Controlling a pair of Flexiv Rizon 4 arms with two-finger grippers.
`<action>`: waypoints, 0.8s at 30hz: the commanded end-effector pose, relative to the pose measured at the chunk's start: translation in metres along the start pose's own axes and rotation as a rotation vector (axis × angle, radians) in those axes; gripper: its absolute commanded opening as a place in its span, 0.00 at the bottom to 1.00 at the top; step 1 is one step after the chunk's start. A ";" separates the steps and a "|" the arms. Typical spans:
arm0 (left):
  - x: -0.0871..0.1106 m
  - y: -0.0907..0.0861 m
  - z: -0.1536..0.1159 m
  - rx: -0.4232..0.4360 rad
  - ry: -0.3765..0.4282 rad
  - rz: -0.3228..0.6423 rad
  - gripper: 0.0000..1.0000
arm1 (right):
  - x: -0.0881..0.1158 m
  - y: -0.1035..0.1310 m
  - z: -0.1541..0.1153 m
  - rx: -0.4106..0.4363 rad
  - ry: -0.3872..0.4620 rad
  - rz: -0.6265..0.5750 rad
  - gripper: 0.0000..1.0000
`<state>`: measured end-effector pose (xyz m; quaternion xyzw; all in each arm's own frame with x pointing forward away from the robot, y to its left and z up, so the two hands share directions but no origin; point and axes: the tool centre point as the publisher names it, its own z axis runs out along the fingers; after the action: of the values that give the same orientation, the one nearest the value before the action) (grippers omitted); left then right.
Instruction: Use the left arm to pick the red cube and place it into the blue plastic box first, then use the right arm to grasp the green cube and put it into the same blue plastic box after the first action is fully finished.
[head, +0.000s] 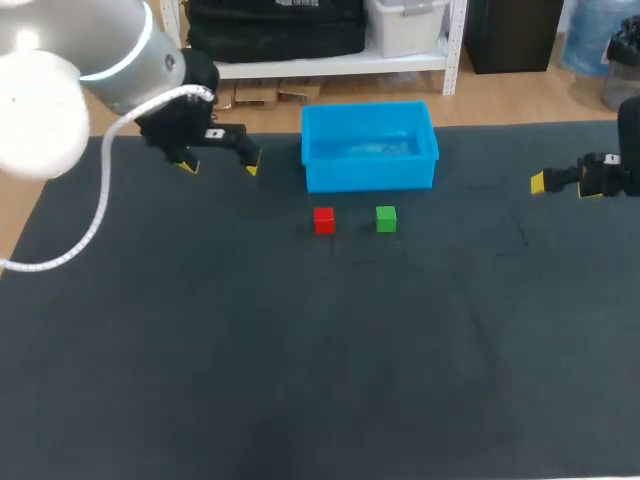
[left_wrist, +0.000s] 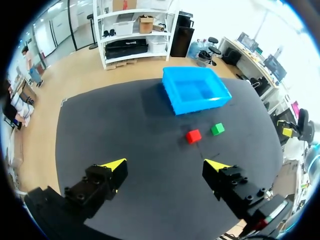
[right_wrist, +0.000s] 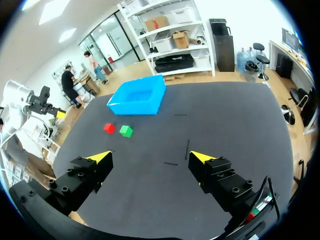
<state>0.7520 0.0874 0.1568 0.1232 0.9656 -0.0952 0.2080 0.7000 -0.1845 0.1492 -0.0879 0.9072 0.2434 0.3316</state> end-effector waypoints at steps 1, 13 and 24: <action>-0.013 -0.010 0.009 -0.034 0.021 -0.001 1.00 | 0.000 0.000 0.000 -0.001 0.001 -0.001 1.00; -0.027 -0.035 0.023 -0.038 0.032 0.006 1.00 | 0.000 0.000 0.000 -0.001 0.001 -0.001 1.00; -0.035 -0.053 0.035 -0.032 0.035 0.015 1.00 | 0.000 0.000 0.000 -0.001 0.001 -0.001 1.00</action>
<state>0.7769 0.0271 0.1483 0.1304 0.9683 -0.0807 0.1972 0.7000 -0.1845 0.1492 -0.0879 0.9072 0.2435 0.3316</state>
